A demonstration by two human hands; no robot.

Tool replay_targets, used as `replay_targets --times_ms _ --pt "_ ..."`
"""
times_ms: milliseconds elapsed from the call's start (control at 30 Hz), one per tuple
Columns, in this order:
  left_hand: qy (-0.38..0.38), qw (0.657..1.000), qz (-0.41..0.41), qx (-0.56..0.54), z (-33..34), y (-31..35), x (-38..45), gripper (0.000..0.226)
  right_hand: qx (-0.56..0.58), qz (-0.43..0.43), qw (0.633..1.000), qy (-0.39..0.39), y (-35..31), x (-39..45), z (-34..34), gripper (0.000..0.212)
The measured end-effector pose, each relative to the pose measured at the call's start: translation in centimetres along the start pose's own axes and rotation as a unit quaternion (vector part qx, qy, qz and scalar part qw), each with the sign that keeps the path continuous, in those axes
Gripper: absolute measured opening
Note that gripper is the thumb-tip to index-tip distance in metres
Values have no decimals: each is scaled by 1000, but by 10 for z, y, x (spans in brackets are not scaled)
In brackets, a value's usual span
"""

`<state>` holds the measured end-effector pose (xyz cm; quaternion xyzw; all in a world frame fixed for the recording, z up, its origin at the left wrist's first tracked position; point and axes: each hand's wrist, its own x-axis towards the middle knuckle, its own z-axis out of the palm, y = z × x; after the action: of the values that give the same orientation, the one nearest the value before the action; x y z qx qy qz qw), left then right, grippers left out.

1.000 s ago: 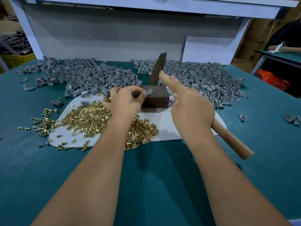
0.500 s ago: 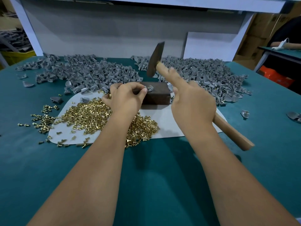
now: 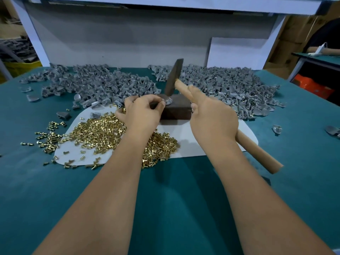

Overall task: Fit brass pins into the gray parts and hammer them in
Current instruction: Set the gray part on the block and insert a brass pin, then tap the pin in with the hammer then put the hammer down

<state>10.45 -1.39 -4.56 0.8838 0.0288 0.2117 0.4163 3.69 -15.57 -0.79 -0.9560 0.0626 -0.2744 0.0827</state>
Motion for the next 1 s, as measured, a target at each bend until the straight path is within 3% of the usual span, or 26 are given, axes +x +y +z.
replay_targets --times_ms 167,500,633,700,767,833,933,1000 --pt "-32 999 -18 -8 -5 4 -1 6 13 84 996 36 22 9 -2 47" --pt "-92 982 -33 -161 -20 8 -5 13 -29 144 988 -55 40 12 16 10" --pt "-99 981 -21 -165 -21 9 -6 15 -68 124 988 -68 38 12 17 18" --pt "-101 982 -18 -158 -22 9 -6 14 -92 94 991 -21 36 12 19 23" --pt "-100 983 -15 -151 -22 9 -6 13 -35 62 997 34 32 12 20 23" --pt "-104 983 -5 -151 -22 8 -7 11 89 32 995 38 25 12 21 23" --pt "-118 983 29 -140 -22 9 -8 9 311 25 950 -17 5 5 24 30" --pt "-131 981 56 -130 -22 10 -8 12 379 25 924 -35 -4 1 27 28"
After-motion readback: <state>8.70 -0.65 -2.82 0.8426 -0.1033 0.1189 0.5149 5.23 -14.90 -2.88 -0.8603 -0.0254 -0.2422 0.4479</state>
